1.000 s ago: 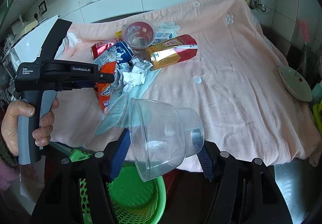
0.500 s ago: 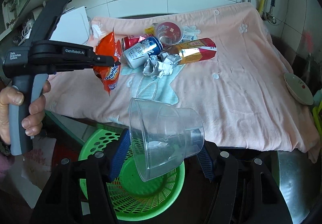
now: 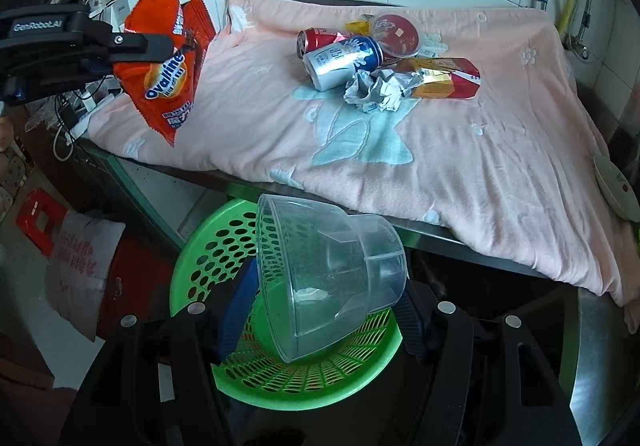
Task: Collect trash
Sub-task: 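Carry the clear cup over the green basket and release it with the right tool, then lower the orange snack bag into the green basket and open the left tool, then reach both tools back to the trash pile on the towel, then grasp the blue milk beer can with the left tool while the right tool grasps crumpled grey paper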
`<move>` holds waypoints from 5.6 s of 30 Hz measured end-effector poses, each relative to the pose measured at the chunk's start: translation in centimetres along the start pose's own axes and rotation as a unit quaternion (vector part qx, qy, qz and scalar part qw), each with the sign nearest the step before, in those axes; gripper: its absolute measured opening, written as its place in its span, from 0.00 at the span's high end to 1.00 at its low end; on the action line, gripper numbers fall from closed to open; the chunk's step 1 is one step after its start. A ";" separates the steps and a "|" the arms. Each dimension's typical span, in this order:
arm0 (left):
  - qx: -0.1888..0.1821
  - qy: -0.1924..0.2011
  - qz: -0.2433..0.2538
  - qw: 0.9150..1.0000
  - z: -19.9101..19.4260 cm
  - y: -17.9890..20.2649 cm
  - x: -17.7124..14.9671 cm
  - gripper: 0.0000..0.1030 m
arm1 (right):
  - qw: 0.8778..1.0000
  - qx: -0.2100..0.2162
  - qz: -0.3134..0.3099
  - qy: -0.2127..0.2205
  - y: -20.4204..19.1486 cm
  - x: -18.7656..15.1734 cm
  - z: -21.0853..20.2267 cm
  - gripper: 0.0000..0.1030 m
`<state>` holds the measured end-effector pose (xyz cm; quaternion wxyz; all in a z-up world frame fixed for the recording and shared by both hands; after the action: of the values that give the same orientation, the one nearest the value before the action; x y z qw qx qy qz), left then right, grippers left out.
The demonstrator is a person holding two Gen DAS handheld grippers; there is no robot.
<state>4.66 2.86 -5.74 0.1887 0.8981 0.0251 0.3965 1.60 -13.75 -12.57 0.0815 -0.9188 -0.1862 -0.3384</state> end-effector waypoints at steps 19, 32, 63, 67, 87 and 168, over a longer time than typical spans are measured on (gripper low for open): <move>0.009 0.002 0.029 1.000 -2.8 0.8 -3.5 0.85 | 1.000 -0.011 -0.020 -0.005 -2.0 -0.9 0.0 0.27; 0.005 -0.034 0.037 0.999 -1.0 1.4 -5.5 0.85 | 0.998 -0.060 -0.015 0.022 -0.6 -0.3 -2.9 0.19; 0.019 -0.074 0.036 0.996 1.1 1.5 -6.4 0.44 | 0.996 -0.084 0.014 0.043 2.3 1.3 -4.2 0.17; 0.026 -0.062 0.034 0.997 0.9 1.1 -5.4 0.43 | 0.996 -0.081 0.011 0.048 2.4 2.4 -3.7 0.16; 0.052 -0.039 0.006 0.998 2.9 -3.7 -0.2 0.43 | 0.997 -0.042 0.059 0.028 4.6 11.4 4.3 0.15; -0.076 -0.158 0.239 0.955 29.1 -0.3 13.0 0.34 | 0.985 -0.083 0.141 -0.060 11.5 13.8 16.7 0.16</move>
<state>34.64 -3.58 -14.59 0.1574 0.9120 -0.2507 0.2839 25.73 -15.74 -16.49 0.0406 -0.9581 -0.0308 -0.2819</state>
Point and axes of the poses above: each gripper's, at about its wrist camera, not at the fingertips, and z roughly the way its jaws point, y to its right, x to its top, the point moved 1 cm from there along z, roughly the way its jaws point, and after that the axes turned 6 degrees about y, right-handed, at the moved point
